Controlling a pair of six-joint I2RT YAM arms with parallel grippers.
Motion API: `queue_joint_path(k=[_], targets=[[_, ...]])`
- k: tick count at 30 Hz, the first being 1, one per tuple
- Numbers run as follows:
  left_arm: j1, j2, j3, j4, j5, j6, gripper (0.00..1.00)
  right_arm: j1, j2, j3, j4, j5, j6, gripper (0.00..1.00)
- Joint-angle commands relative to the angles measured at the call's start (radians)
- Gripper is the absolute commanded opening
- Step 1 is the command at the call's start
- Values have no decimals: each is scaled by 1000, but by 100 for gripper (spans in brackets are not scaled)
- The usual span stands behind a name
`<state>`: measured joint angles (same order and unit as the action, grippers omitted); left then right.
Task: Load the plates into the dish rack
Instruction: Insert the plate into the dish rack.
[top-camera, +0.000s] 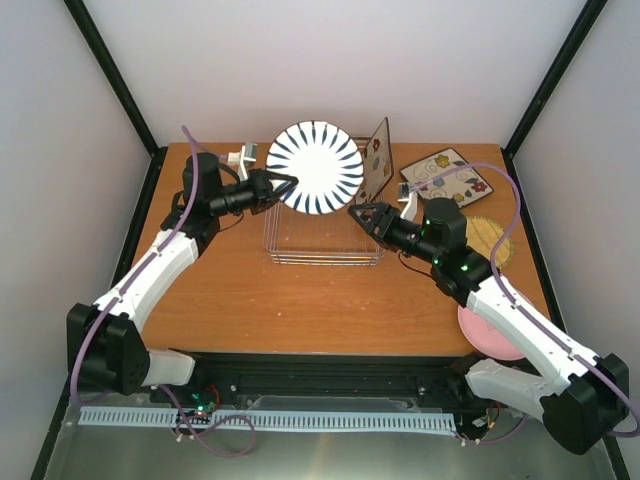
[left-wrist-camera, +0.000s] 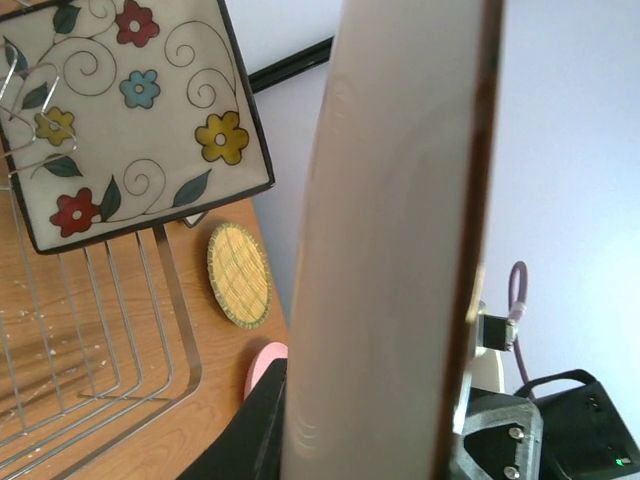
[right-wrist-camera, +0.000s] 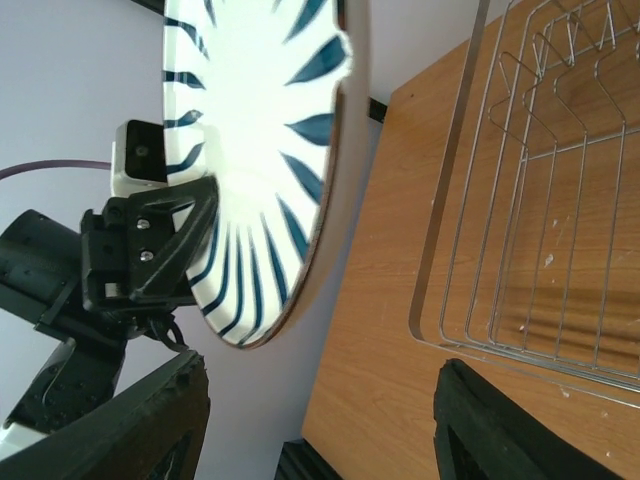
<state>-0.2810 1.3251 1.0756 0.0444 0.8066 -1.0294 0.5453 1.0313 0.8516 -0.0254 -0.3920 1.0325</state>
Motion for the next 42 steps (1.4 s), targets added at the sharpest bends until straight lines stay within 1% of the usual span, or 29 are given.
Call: queue_joint_path(k=[1,6,10,14,16,18,19,24,27,30,35,42], targets=[[5,-13,41,178,59,-56,1,10,33,22,76,20,-35,62],[5,-7,41,180,88,-85,1,10,67,30,113,13,-50,62],[5,-17,36,132,90,-66,1,10,102,59,139,9,-55,61],[5,-32,3,117,92,-63,1,10,128,80,151,10,-58,59],[5,-40,-18,120,95,-69,1,10,142,84,165,5,-54,52],[5,-49,-39,130,95,-77,0,10,158,90,174,-1,-51,41],[5,-52,-48,130,93,-79,1,10,165,94,175,-2,-49,37],[6,-38,-51,149,101,-89,1,11,193,108,195,-14,-37,24],[5,-29,-52,170,109,-104,1,11,204,109,209,-15,-31,24],[5,-27,-62,196,119,-132,1,12,217,110,223,-15,-28,27],[5,-25,-86,227,127,-167,1,12,233,119,235,-11,-30,28],[5,-10,-94,223,137,-172,1,12,259,146,238,-7,-34,20]])
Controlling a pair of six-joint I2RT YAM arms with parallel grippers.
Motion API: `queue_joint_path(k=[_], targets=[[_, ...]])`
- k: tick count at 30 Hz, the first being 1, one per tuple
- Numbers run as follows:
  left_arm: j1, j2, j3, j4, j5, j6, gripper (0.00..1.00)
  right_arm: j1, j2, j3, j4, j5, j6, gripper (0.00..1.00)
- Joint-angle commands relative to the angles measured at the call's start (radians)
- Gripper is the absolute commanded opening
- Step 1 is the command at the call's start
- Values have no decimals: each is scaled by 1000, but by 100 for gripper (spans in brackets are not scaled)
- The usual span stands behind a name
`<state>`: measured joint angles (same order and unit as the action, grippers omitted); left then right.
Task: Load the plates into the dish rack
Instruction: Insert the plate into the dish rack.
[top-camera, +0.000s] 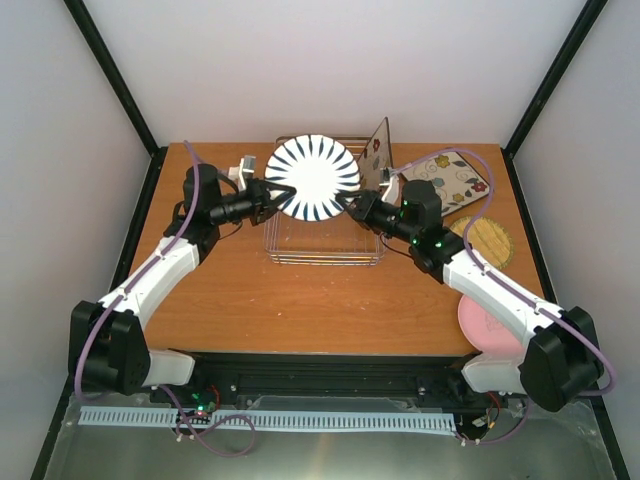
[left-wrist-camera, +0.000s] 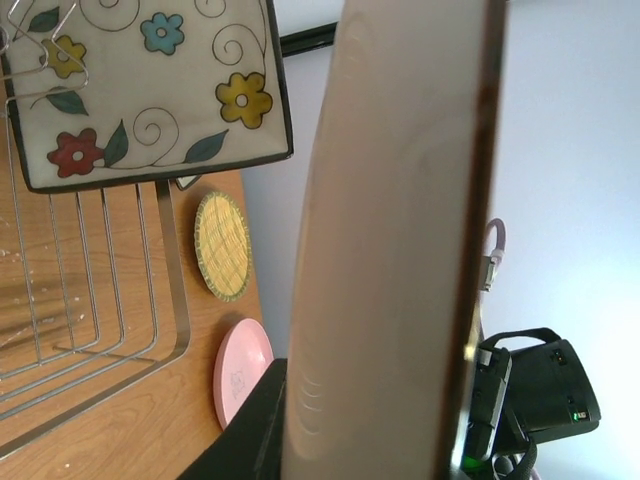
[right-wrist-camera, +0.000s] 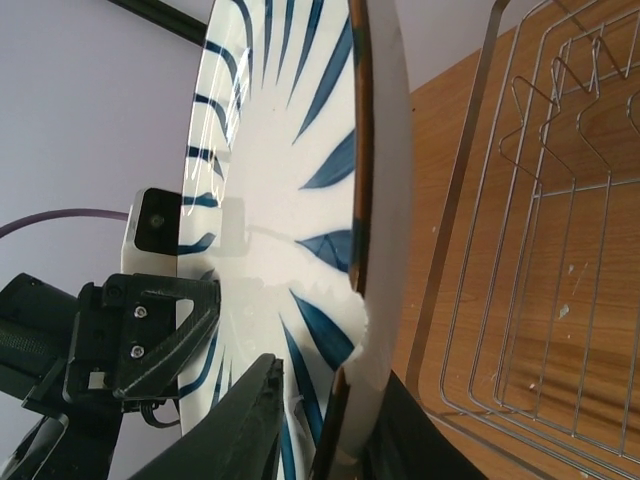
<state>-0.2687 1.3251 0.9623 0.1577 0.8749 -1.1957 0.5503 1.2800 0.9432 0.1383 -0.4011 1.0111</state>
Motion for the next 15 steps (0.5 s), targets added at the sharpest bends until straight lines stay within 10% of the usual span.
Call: queue_joint_path(k=[1,4,15], targets=[[-7,-10,19,109,71,-3,1,7,15,61,74,2,-13,17],[-7,1,22,95,74,5,1,7,23,86,68,6,-21,4],[-6,85,180,-145,38,154,30,7,-57,206,-206,165,-145,3]])
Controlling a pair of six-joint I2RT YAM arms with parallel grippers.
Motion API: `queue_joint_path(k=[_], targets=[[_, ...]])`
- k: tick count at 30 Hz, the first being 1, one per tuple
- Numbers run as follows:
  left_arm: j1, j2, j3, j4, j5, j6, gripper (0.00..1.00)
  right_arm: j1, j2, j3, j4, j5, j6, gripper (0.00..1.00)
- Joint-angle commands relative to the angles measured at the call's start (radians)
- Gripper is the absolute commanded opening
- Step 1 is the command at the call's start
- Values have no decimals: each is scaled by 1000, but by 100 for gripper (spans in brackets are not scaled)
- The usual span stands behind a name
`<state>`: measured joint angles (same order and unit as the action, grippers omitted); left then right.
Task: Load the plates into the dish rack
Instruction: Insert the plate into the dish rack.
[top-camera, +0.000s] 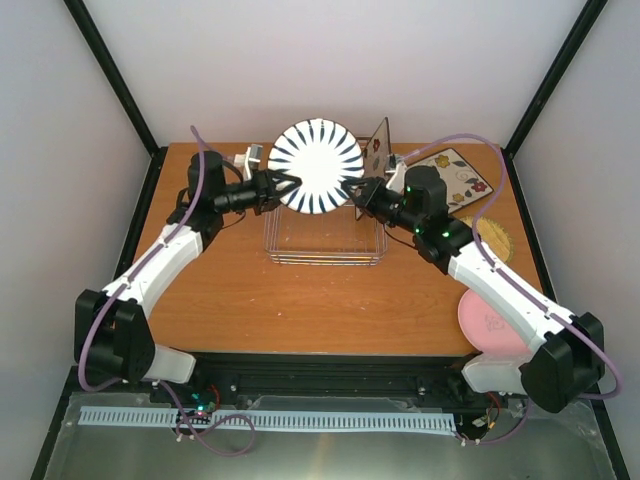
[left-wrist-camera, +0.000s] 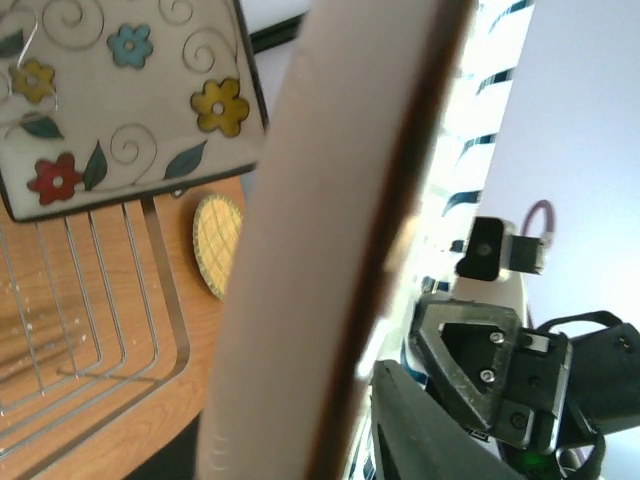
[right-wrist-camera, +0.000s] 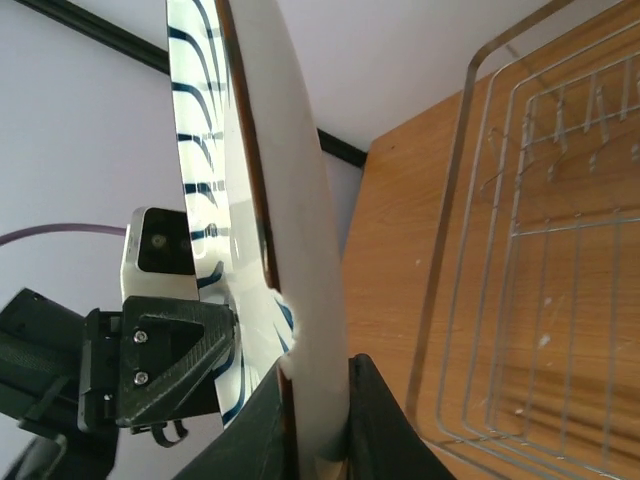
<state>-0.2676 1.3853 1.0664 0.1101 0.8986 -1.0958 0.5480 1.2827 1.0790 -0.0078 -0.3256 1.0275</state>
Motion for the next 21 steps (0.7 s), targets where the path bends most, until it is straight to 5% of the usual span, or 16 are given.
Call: queue_joint_path(k=[1,4,13,21], targets=[[-7,35,80,-98,12,54,35,9,-61,84,-94,103,-170,3],[-5,55,94,-111,1,62,55,9,-71,102,-143,134,-182,3],[2,69,185,-301,-115,164,81,9,-57,147,-193,208,-203,3],[121,-22,92,-473,-229,179,86,8,11,244,-237,303,-268,3]])
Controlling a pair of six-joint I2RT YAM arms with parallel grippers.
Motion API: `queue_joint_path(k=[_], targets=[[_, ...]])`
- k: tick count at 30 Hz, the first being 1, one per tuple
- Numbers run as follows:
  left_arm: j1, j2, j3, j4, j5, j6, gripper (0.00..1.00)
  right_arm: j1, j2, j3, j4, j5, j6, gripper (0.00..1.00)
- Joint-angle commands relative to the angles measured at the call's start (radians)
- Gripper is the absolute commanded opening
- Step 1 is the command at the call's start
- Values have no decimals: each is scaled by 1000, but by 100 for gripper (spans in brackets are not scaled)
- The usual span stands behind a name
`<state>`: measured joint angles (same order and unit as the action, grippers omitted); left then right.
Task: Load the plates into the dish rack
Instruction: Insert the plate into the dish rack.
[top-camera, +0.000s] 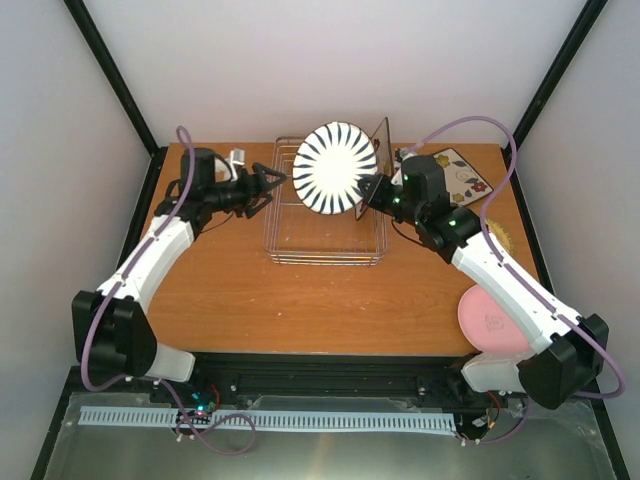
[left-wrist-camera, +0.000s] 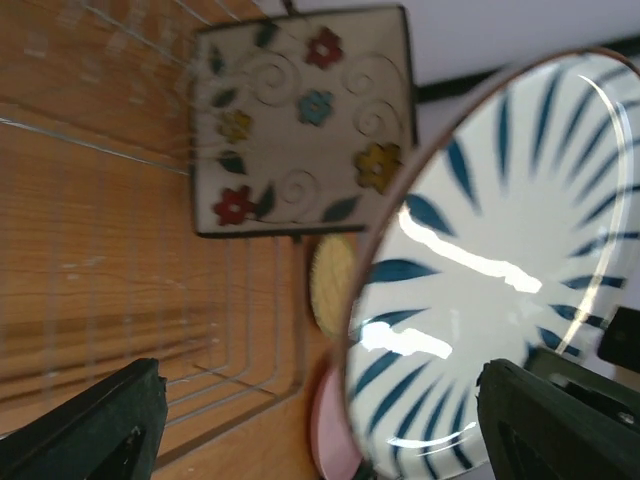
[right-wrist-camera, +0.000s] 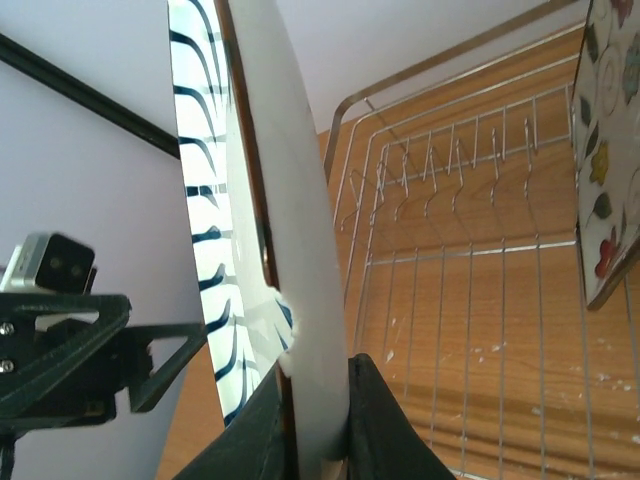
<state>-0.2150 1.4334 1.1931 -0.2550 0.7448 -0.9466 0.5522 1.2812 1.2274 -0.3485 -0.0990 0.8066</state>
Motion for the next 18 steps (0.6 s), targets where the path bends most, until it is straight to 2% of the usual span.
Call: queue_joint_path(k=[1,8,13,18], targets=[[87,-83,-43,-123,-87,31,86,5,21,107,98,99,-62,3],[139,-120,-62,-159,-71,67,88,55,108,256,5,450,-229,3],[148,-151,-91,-157,-75,74,88,133,191,339,32,704,-387,3],[151,-162,-99,-167,-71,87,88,193,284,428,53,872,-488,3]])
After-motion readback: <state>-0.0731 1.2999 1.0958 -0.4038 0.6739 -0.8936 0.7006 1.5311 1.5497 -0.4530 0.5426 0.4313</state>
